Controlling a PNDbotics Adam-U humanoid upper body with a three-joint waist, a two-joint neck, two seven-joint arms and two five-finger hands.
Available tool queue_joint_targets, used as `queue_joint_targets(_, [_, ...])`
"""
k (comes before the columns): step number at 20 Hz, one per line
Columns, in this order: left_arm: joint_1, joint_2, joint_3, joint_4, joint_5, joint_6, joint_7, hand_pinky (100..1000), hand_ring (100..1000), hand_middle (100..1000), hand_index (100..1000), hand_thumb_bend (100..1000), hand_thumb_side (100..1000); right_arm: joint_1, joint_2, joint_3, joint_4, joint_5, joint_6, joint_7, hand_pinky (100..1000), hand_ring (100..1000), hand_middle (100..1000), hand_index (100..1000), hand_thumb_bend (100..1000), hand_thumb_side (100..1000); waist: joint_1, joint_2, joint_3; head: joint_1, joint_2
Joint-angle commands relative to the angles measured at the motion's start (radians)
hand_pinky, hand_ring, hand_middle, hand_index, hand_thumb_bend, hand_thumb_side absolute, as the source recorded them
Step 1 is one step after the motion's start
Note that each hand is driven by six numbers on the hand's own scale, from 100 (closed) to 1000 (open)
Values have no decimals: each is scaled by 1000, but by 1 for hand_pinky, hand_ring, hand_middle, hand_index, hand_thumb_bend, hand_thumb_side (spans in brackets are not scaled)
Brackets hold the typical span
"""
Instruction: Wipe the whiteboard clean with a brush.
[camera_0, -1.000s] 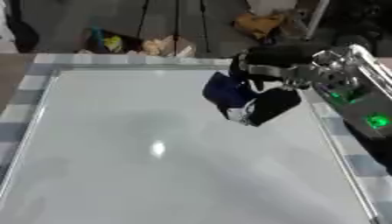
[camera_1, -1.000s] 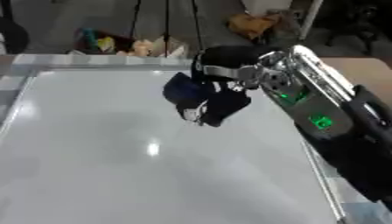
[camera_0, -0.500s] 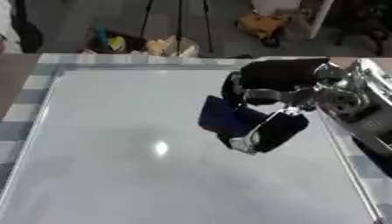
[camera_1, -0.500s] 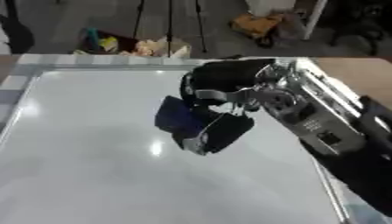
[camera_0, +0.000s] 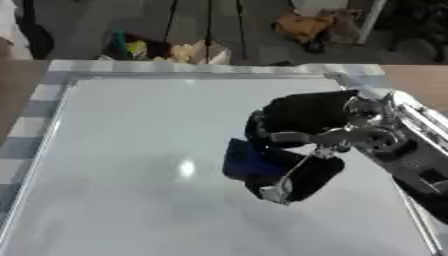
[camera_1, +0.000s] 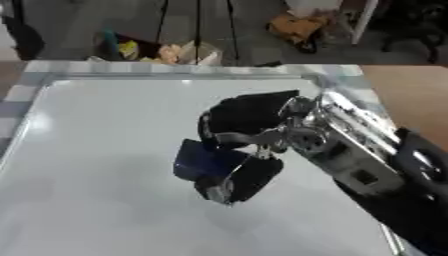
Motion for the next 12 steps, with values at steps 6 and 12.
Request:
queue_joint_targets(6, [-14,9,1,-18,-5,1,-6,368,660,547,711,117,959,14,16,31,-15,35,20,11,453,552,286,410,100,599,4,-16,5,-2,1])
queue_joint_targets(12, [-14,7,0,-18,-6,2,-9,367,660,547,710,117,960,31,30,50,-15,41,62,11,444,553,279,404,100,639,4,-12,10,-6,1])
